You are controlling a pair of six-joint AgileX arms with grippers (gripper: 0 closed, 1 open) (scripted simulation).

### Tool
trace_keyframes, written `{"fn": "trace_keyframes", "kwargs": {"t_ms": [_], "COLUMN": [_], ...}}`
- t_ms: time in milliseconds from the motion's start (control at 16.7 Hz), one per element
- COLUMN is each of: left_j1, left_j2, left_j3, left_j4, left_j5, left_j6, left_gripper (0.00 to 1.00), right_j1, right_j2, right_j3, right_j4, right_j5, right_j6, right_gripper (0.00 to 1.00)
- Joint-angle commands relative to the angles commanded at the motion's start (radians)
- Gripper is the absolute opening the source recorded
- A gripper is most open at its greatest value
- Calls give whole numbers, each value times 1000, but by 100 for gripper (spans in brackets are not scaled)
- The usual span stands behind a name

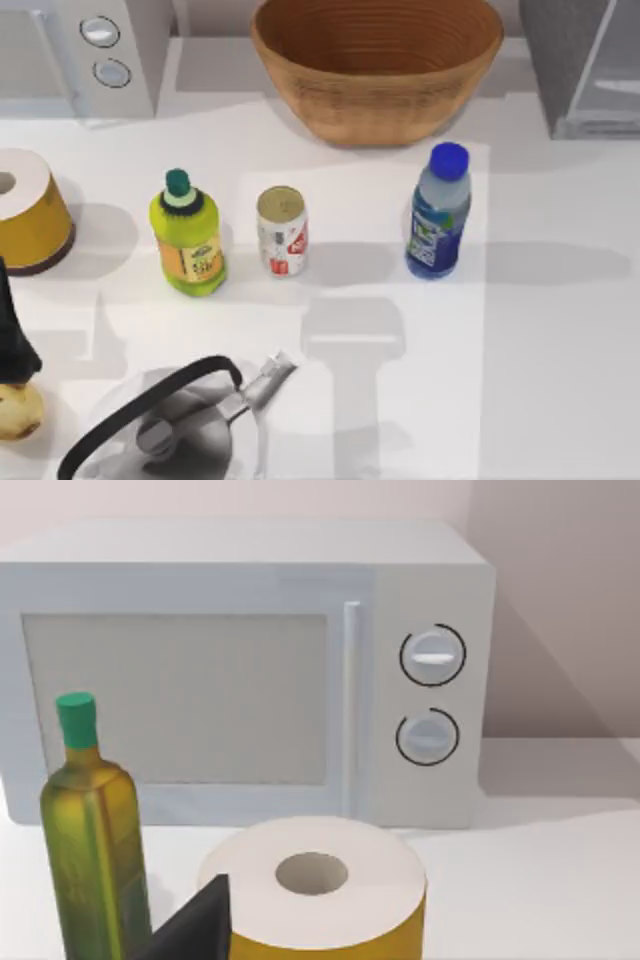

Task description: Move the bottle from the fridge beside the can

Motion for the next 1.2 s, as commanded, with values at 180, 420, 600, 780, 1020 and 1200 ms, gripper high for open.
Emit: {"fn": "trace_keyframes", "kwargs": {"t_ms": [180, 420, 600, 780, 1020, 1200], "left_j1": [0, 0, 0, 0, 0, 0], "left_j2": [0, 0, 0, 0, 0, 0], "left_j3": [0, 0, 0, 0, 0, 0], "left_j4": [0, 0, 0, 0, 0, 0], "left_j5": [0, 0, 0, 0, 0, 0], "left_j6": [0, 0, 0, 0, 0, 0], "left_gripper": [100, 100, 100, 100, 100, 100], "right_j1": [14, 14, 95, 267, 608, 801], "right_j2": [0, -16, -54, -95, -130, -156], "right_j3": [0, -10, -43, -90, -158, -224], "right_j4": [15, 29, 92, 158, 220, 272], "right_j5": [3, 14, 108, 238, 440, 604], "right_j6": [15, 24, 108, 224, 385, 524], "right_gripper": [100, 100, 100, 100, 100, 100]}}
